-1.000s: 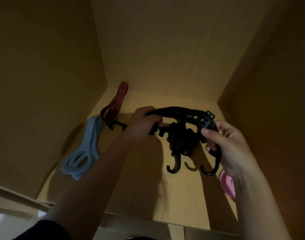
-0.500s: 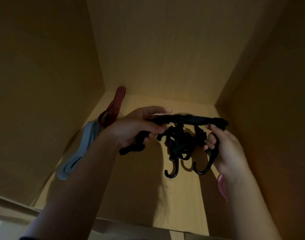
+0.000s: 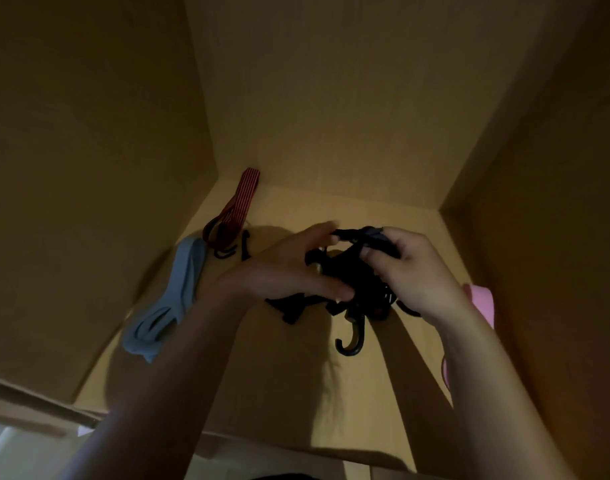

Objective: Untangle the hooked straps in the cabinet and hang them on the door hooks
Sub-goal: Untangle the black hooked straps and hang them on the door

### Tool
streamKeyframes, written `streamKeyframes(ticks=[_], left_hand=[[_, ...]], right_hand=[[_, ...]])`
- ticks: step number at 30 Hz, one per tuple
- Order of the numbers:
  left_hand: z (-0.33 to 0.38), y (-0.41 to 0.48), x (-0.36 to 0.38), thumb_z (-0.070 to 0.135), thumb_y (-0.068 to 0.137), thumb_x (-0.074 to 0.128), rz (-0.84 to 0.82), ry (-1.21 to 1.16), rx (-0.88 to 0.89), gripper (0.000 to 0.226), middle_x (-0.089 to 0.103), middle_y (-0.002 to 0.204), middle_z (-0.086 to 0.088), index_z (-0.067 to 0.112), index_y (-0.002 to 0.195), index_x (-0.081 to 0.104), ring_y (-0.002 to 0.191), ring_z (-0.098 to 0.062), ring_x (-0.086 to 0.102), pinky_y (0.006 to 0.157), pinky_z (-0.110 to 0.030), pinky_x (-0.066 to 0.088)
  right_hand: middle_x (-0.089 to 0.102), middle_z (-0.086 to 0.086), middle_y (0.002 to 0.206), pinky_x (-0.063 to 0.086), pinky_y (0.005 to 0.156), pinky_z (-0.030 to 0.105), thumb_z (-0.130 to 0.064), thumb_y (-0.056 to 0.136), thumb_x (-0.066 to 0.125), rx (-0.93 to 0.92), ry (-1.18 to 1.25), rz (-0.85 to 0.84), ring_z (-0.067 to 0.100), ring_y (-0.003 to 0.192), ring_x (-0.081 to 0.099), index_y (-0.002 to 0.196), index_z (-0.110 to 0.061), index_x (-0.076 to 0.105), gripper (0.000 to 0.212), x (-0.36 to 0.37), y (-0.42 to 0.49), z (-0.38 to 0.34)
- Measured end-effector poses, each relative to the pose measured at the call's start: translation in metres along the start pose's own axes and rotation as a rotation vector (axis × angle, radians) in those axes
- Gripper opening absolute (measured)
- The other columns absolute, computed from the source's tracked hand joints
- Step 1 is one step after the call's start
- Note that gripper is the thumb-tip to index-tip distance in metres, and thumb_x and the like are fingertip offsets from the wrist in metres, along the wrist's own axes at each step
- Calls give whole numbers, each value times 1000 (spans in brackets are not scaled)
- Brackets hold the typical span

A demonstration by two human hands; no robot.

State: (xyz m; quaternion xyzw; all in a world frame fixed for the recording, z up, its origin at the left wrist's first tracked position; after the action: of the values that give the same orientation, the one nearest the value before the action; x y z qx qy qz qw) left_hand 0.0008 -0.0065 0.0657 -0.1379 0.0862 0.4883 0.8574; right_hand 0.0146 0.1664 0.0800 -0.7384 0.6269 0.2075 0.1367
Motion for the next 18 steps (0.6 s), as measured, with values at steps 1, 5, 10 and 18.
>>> streamKeyframes(ticks=[1,5,10,18], left_hand=[[6,3,2,25,73,73,30,-134,-1,70,51,118,16,30,134,39,116,-1,48,91,-11,38],[21,3,-4,60,75,52,41,-484,-204,60,65,107,-9,13,111,63,108,-25,60,94,-35,42],[4,-4,7,46,88,48,-99,-510,-299,52,65,49,-1,14,53,68,48,-6,65,57,-22,52],[-11,-5,26,12,92,37,-261,-540,-332,63,57,38,7,12,34,62,39,3,55,46,-9,43]], right_hand=[[61,-14,72,42,59,14,-14,92,52,-63,-59,-52,-1,67,57,82,-31,62,22,2,0,-6],[58,-24,86,40,68,15,-8,88,46,-333,-334,-86,1,84,56,102,-29,64,31,17,-9,-23],[64,0,73,28,64,22,-16,68,45,-603,-395,-19,10,69,41,84,-12,67,27,61,-25,-23],[61,6,72,35,71,31,-16,64,38,-614,-537,-112,18,75,43,74,-9,64,29,93,-38,13]])
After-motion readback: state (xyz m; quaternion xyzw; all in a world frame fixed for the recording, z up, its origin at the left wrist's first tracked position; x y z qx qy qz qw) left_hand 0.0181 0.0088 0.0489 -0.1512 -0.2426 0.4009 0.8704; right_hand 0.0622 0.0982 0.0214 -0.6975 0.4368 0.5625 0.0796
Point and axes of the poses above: each hand's wrist, its own y-axis towards the middle knuckle, its own x-axis out of the palm, z = x × y, the point moved 1 cm from there along y, towards the middle knuckle
